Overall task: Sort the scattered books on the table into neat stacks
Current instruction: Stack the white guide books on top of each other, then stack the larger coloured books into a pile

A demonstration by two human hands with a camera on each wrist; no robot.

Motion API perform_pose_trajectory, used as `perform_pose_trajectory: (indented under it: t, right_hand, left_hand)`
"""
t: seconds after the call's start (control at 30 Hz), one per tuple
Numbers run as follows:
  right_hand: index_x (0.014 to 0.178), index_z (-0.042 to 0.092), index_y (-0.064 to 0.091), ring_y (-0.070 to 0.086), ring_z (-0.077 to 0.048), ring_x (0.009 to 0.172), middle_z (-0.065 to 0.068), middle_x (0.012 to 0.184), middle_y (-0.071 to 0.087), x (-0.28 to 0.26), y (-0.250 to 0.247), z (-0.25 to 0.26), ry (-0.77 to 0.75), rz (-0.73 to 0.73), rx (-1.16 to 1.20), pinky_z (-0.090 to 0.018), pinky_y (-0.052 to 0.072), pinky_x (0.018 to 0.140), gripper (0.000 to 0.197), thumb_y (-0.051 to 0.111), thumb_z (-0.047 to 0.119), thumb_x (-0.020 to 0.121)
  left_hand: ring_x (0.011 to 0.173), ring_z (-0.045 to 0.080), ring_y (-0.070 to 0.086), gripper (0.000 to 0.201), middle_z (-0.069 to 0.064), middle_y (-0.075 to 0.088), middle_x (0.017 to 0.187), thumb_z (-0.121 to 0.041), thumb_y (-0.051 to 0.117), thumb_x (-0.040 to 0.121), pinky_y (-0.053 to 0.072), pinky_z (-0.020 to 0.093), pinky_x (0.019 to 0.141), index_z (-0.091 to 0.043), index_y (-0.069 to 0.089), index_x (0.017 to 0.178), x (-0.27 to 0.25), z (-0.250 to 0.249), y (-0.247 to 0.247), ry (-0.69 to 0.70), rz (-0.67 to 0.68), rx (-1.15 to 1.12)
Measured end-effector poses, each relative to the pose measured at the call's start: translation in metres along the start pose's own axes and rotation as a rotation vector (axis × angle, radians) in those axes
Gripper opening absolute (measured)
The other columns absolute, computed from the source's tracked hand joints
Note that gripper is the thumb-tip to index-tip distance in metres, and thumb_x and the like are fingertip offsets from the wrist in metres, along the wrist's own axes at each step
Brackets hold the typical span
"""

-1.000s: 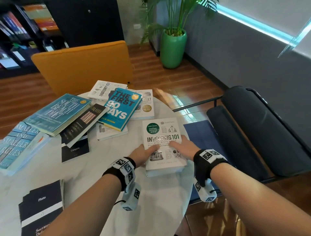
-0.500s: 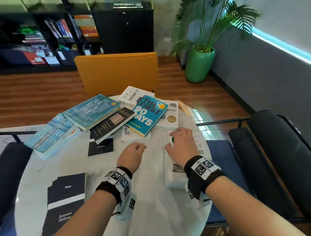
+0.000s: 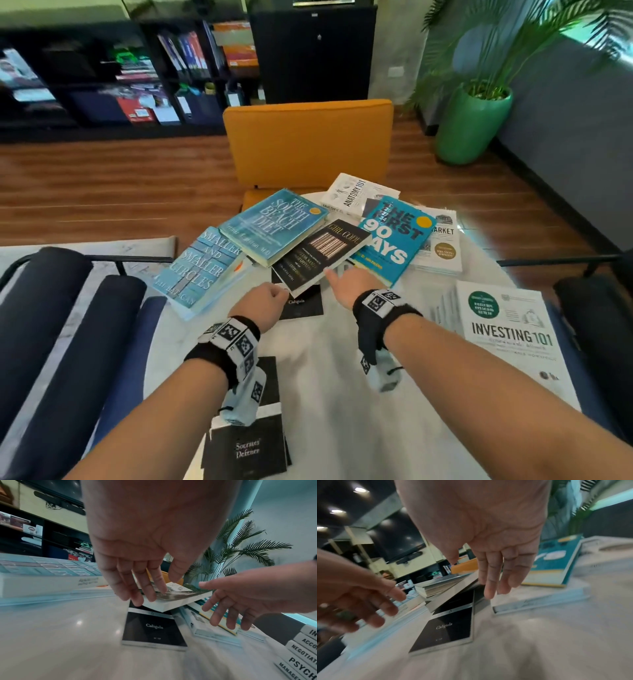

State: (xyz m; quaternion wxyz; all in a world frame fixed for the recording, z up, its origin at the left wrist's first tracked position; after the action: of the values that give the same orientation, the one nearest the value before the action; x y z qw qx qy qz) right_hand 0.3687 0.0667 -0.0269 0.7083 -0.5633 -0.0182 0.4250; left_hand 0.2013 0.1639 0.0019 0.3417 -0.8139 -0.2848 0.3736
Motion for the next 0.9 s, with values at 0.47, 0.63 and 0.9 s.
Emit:
perform_pose_trajectory:
  t: [0.47, 0.63, 0.9]
  right_hand:
    - [0.099, 0.011, 0.064, 0.065, -0.025, 0.09, -0.003, 0.096, 0.067, 0.027, 0.029, -0.014, 0.213, -0.212, 0.919, -0.034, 0.051, 0.083, 0.016, 0.053, 0.006, 0.089]
    - [0.116, 0.02, 0.049, 0.06, -0.023, 0.092, -0.005, 0.102, 0.061, -0.032, 0.02, -0.045, 0.193, -0.266, 0.96, -0.033, 0.048, 0.084, 0.023, 0.039, 0.012, 0.097]
    - [0.109, 0.018, 0.037, 0.05, -0.006, 0.07, 0.0, 0.087, 0.054, -0.123, 0.046, -0.11, 0.251, -0.22, 0.905, -0.021, 0.034, 0.056, 0.011, 0.032, 0.015, 0.101]
  left_hand:
    - [0.112, 0.024, 0.056, 0.04, 0.009, 0.057, 0.126, -0.035, 0.054, 0.095, 0.043, 0.034, 0.098, -0.014, 0.053, 0.129, 0.031, 0.031, 0.01, 0.048, -0.037, -0.156]
    - [0.12, 0.025, 0.054, 0.059, 0.01, 0.05, 0.137, -0.043, 0.055, 0.093, 0.042, 0.041, 0.105, -0.015, 0.038, 0.142, 0.022, 0.012, 0.033, 0.08, -0.016, -0.206]
    - [0.133, 0.028, 0.042, 0.119, 0.014, 0.036, 0.148, -0.035, 0.08, 0.076, 0.031, 0.039, 0.113, -0.012, -0.008, 0.153, -0.036, -0.017, 0.126, 0.009, 0.222, -0.281]
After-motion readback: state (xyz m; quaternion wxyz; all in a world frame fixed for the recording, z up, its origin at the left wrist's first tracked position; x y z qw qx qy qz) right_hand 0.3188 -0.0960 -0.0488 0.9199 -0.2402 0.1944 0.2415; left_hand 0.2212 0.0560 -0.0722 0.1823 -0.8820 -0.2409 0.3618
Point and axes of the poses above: each hand's wrist, its own x-axis towards the middle knuckle, its own y-axis out of the palm, z = x × y, the point moved 7 cm from there along x, towards the middle knuckle
